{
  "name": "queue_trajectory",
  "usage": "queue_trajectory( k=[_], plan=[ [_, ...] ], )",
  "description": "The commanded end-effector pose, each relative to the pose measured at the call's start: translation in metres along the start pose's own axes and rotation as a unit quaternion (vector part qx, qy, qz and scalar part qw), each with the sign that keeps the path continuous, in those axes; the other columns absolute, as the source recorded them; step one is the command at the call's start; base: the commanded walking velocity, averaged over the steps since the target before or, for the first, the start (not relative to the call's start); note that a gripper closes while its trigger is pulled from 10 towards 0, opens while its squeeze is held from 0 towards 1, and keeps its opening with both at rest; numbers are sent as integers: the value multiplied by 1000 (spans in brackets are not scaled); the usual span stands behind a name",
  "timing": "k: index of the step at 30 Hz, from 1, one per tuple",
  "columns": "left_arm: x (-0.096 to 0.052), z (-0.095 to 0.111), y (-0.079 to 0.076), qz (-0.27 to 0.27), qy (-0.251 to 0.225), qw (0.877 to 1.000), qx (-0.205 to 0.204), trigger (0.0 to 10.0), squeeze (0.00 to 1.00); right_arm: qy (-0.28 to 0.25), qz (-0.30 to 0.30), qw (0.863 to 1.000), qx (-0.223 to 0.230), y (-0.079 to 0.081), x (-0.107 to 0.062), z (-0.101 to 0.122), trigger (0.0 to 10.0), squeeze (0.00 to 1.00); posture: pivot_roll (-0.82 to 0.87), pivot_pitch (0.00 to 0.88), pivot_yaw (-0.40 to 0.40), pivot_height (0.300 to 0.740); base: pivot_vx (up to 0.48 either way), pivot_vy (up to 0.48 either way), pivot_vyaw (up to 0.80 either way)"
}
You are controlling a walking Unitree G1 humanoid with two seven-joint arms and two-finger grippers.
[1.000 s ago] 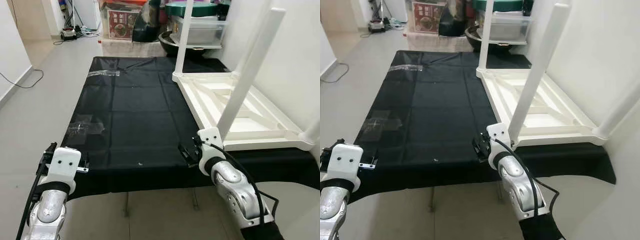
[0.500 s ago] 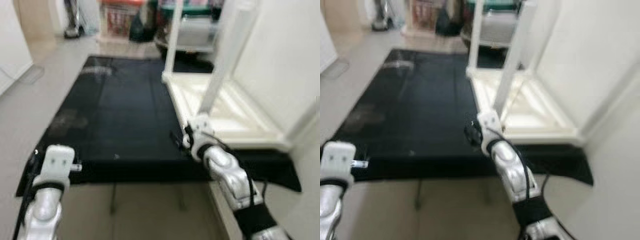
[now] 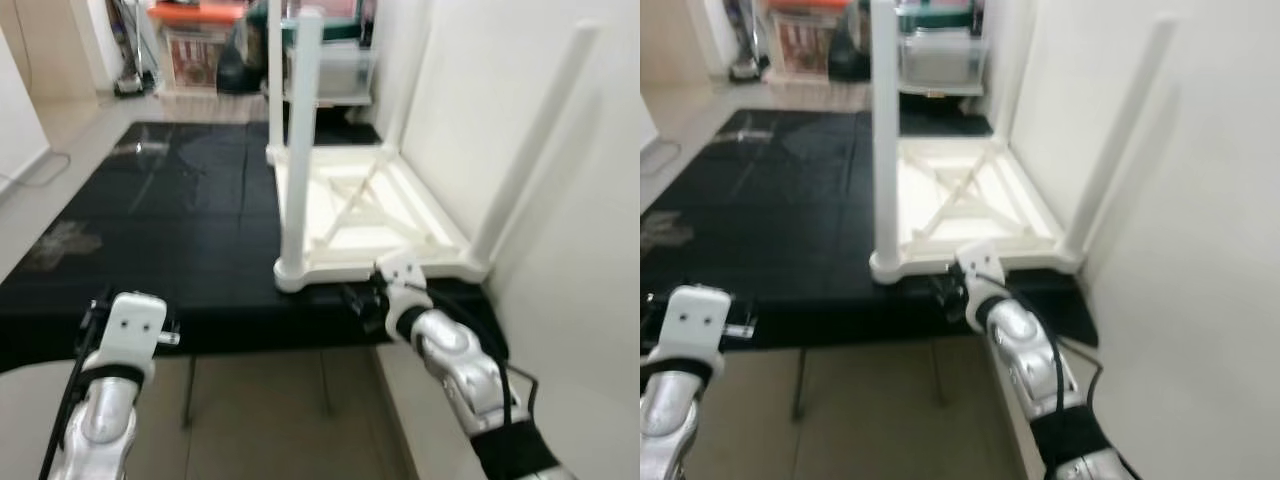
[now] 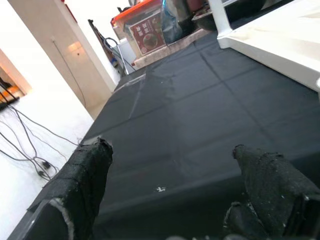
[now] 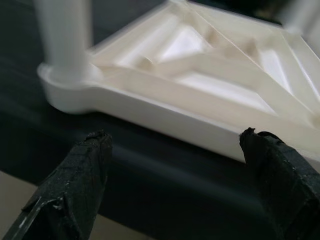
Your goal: Building children table
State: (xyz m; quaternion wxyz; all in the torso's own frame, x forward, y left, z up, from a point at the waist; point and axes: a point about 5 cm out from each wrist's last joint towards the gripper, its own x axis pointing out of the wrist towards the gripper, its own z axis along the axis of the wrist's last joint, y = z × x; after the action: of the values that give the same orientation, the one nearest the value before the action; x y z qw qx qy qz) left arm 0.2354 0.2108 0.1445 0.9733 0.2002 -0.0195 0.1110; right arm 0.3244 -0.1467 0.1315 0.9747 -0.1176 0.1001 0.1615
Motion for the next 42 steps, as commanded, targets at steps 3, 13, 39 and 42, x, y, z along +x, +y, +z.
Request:
queue_trajectory(
  k=[3,13,39,42],
  plan=[
    [1,-3,2,0,5,1000,8,10000,0,-11,-8,1000,-2,-1,6,6,10000,0,36,0,-64,740,0,0,0],
    [2,-5,1,2,4,1000,6,10000,0,-9,-16,1000,-14,1,16,5,10000,0,49,0,-68,740,0,-357,480],
    [3,-1,2,8,-16,999,-37,10000,16,-18,-13,1000,-10,5,27,6,10000,0,50,0,-73,740,163,0,185],
    [3,-1,2,8,-16,999,-40,10000,20,-16,-16,1000,-8,4,27,5,10000,0,50,0,-73,740,451,0,0]
  ],
)
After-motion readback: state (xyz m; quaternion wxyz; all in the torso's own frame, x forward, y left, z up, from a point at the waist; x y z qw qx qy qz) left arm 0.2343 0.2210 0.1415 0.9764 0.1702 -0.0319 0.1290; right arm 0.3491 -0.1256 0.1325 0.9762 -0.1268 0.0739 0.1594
